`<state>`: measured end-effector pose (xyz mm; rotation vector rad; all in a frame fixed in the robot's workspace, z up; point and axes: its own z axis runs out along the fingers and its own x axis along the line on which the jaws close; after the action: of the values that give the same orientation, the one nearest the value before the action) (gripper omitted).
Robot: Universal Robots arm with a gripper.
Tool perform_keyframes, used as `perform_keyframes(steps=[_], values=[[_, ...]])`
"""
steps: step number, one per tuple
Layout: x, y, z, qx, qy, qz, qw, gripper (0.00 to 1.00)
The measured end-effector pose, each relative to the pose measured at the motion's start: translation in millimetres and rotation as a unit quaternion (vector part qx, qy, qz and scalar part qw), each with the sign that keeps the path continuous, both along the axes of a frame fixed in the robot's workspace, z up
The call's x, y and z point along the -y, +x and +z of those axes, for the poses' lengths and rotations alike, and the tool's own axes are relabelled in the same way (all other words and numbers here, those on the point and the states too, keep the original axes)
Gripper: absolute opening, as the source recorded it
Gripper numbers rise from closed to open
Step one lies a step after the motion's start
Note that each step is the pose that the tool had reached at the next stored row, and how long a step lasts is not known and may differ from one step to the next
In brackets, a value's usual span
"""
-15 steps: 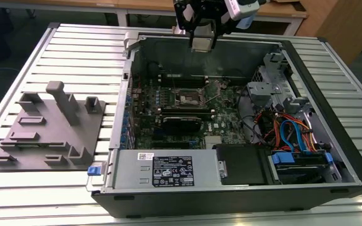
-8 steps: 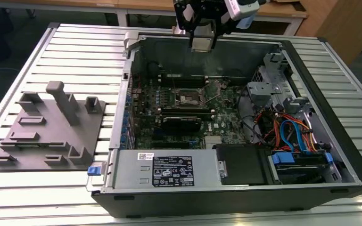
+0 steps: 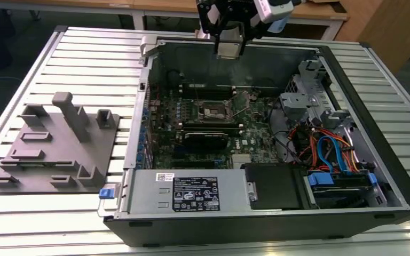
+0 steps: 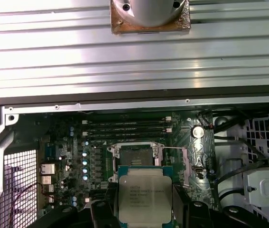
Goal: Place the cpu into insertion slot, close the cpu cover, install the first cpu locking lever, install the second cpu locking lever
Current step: 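Place the cpu into insertion slot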
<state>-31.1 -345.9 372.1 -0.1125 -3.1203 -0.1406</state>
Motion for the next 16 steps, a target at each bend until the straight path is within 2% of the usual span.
perform_keyframes(steps=[16], values=[[0.0,0.0,-0.3,0.0000,0.0000,-0.031,0.9995,0.54]])
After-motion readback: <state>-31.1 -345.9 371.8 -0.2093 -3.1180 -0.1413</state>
